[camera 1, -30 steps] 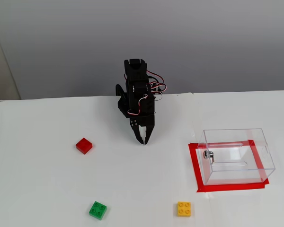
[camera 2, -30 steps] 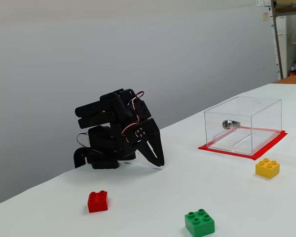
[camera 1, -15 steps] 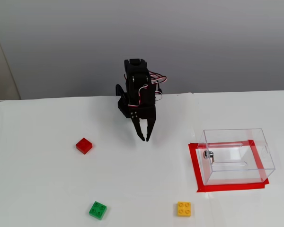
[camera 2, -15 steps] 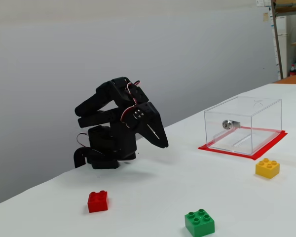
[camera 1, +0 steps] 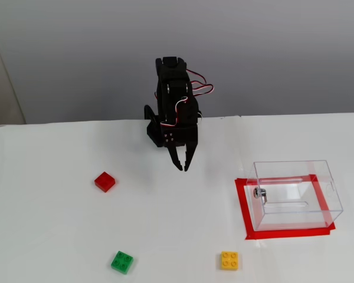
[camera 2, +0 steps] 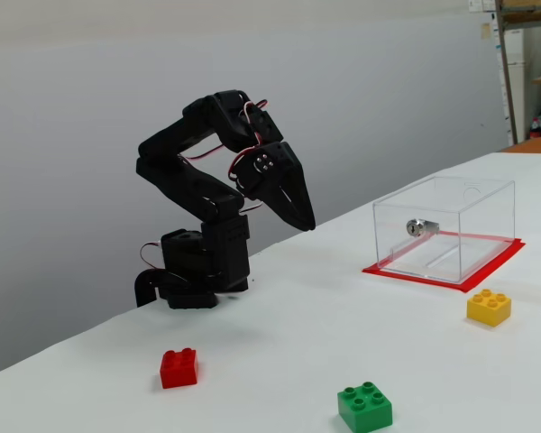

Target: Pick the green lego brick and place it into the transparent box

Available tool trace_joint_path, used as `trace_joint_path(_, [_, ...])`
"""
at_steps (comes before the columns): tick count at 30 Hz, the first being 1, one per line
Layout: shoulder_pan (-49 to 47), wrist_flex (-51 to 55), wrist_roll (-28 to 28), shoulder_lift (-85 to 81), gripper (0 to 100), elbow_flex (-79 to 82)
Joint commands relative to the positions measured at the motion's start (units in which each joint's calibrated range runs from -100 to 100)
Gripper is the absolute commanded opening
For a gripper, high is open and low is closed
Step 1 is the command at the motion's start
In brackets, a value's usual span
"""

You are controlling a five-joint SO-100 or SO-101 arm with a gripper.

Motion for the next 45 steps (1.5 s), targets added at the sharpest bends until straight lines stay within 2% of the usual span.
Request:
trace_joint_path(1, [2.69, -0.58, -0.28, 6.67, 2, -9.53])
trace_joint_path(11, [15.41, -0.92, -0.28, 25.93, 2, -26.53])
trace_joint_path(20, [22.95, -20.94, 0.03, 39.17, 2, -28.34])
trace_joint_path(28, [23.02, -32.34, 0.29, 46.89, 2, -28.70])
trace_joint_path(45, [20.95, -43.05, 0.29, 59.02, 2, -29.15])
